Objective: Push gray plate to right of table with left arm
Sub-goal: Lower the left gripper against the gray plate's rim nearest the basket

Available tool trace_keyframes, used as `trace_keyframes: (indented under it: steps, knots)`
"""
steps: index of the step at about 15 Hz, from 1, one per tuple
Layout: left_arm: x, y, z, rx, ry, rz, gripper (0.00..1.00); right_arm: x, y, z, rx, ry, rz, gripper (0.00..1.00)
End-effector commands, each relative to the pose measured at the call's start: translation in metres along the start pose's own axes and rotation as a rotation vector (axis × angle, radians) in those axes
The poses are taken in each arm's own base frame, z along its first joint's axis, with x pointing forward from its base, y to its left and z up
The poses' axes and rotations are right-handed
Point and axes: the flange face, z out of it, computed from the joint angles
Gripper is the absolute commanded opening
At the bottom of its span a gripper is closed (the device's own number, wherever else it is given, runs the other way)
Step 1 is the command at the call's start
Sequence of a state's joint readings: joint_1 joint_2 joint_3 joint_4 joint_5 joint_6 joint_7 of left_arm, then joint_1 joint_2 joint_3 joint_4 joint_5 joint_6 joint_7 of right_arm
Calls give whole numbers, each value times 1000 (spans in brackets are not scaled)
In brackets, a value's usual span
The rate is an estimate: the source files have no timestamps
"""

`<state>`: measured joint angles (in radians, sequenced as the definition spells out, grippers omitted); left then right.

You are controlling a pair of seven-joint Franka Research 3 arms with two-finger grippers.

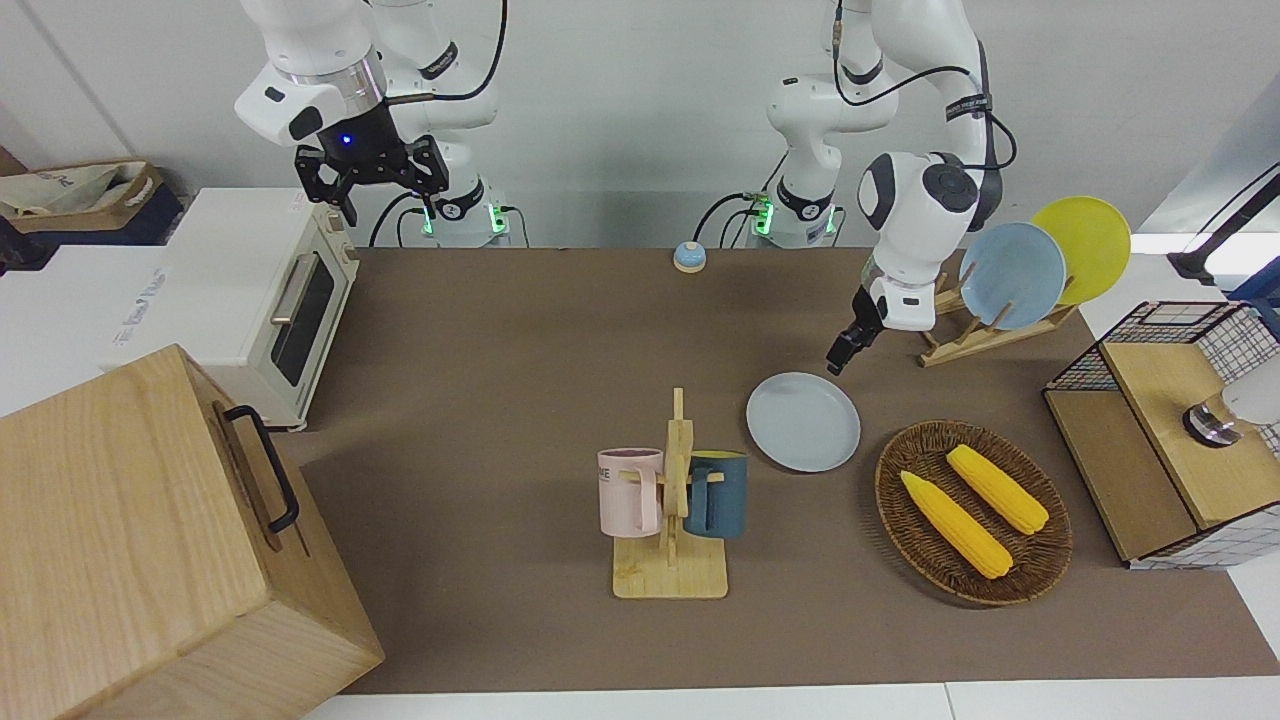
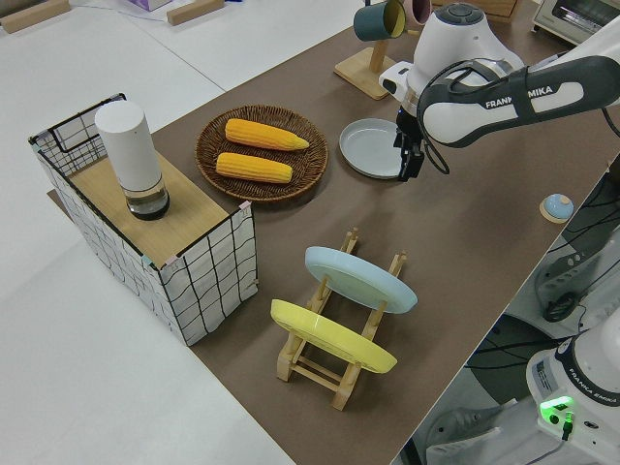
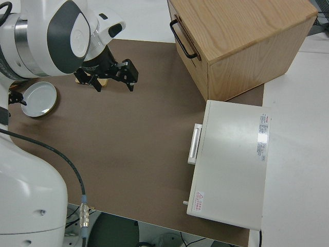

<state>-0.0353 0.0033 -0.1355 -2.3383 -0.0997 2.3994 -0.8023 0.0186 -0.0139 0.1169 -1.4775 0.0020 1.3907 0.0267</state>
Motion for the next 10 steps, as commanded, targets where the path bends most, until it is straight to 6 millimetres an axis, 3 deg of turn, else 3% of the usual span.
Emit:
trace_keyframes:
  steps: [1,8,10]
  knots:
    - [-4,-1,18,-11,15,-21,983,-3,2,-4,10,-4,6,983]
    - [-14,9,48,-16,43,-30,979,-3,2,-4,10,-4,7,983]
    - [-14,9,52,-3,54,-25,912,-3,1,-4,10,-4,4,983]
